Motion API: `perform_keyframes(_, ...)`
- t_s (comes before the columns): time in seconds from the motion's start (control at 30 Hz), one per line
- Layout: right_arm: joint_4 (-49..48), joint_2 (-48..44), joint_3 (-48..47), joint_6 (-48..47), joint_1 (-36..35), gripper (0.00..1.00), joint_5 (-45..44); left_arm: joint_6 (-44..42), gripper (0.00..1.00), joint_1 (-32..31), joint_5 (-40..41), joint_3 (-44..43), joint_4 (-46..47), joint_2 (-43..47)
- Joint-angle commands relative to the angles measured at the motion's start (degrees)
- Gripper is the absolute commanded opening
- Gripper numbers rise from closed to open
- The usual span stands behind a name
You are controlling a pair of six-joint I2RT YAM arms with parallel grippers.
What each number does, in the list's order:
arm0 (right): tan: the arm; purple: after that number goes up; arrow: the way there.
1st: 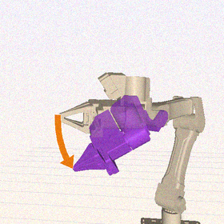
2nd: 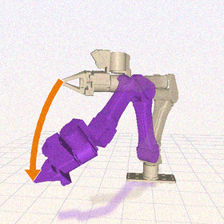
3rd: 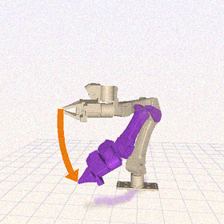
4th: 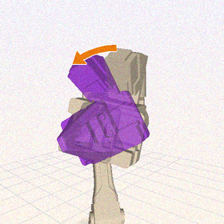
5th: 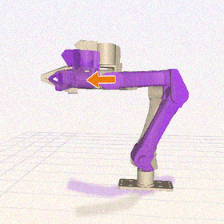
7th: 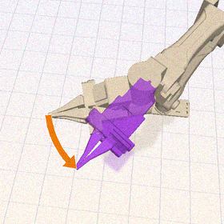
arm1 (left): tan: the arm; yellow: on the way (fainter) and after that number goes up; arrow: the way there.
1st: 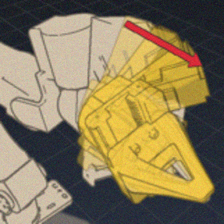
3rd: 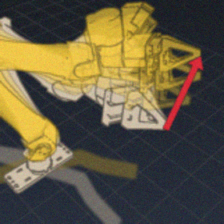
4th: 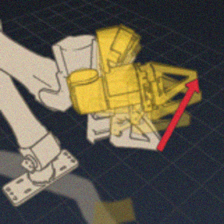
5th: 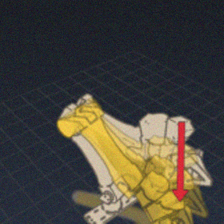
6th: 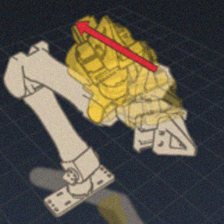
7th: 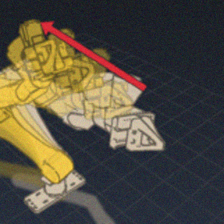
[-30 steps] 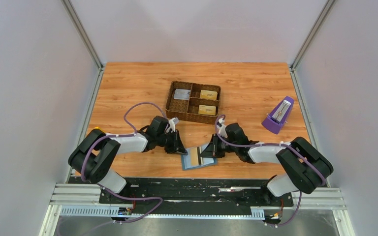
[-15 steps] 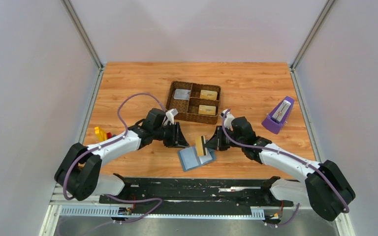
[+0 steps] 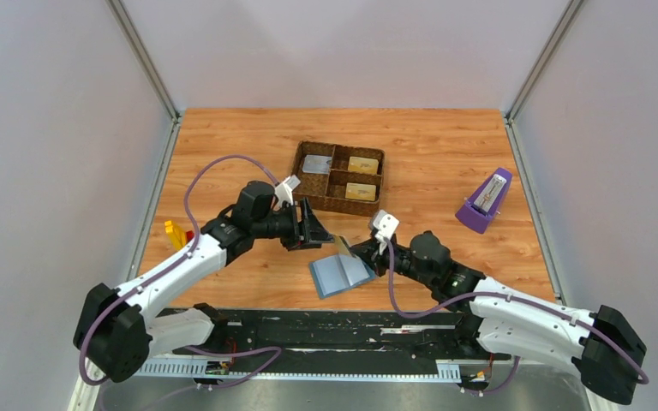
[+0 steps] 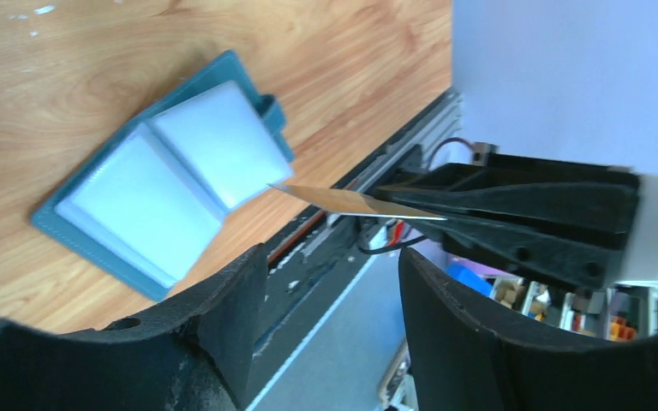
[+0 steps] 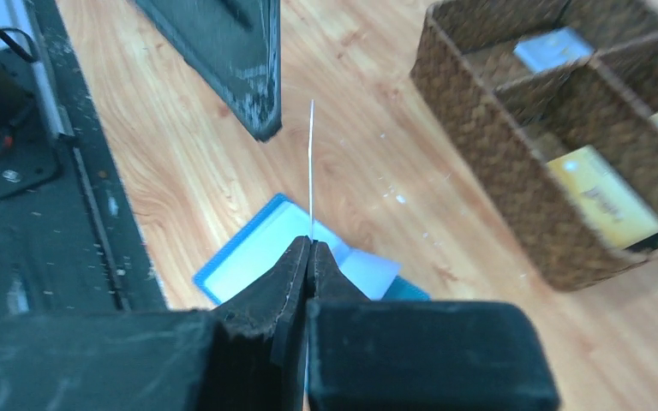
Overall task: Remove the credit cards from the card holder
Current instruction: Remove the credit card from the card holder.
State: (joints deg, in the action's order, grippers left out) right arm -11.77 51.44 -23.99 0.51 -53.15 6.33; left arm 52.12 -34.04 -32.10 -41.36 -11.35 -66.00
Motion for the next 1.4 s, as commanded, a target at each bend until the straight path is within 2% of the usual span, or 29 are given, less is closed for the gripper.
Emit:
perform_keyframes(0.0, -9.64, -2.48, 2.63, -16.35, -3.14, 0.00, -7.24, 7.18, 0.68, 0.01, 0.34, -3.09, 0.08, 4.42)
perform_keyframes(0.13, -11.50, -2.40, 3.61, -25.17, -8.66, 0.00, -13.81, 13.63, 0.70, 0.20, -0.17, -0.46, 4.84, 6.69)
perform_keyframes(0.33, -13.18, -0.82, 3.04, -28.47, -13.03, 0.00, -18.97, 19.02, 0.71, 0.25, -1.96, 3.60, 13.42, 6.29)
perform_keyframes(0.5, -14.63, 0.76, 2.98, -29.96, -15.90, 0.00, -21.30, 21.13, 0.66, 0.23, -2.76, 5.70, 17.02, 5.04)
perform_keyframes(0.57, -14.37, 1.41, 2.93, -30.19, -16.55, 0.00, -21.50, 21.51, 0.62, 0.21, -2.62, 6.10, 17.82, 5.01)
perform_keyframes(0.8, -14.06, 3.69, 3.44, -31.01, -18.67, 0.02, -23.12, 22.21, 0.34, 0.21, -3.10, 6.92, 20.28, 4.05)
perform_keyframes(1.03, -13.25, 3.39, 4.37, -29.42, -19.16, 0.23, -23.62, 21.26, 0.02, 0.22, -4.40, 7.86, 22.70, 2.60)
perform_keyframes(1.17, -7.65, 0.77, 3.99, -26.13, -19.13, 0.41, -23.39, 17.07, 0.00, 0.23, -5.56, 7.32, 21.96, 1.41)
perform_keyframes(1.37, -0.34, -6.18, 3.86, -23.49, -19.10, 0.58, -23.88, 8.15, 0.00, 0.21, -5.87, 5.60, 16.99, 0.06)
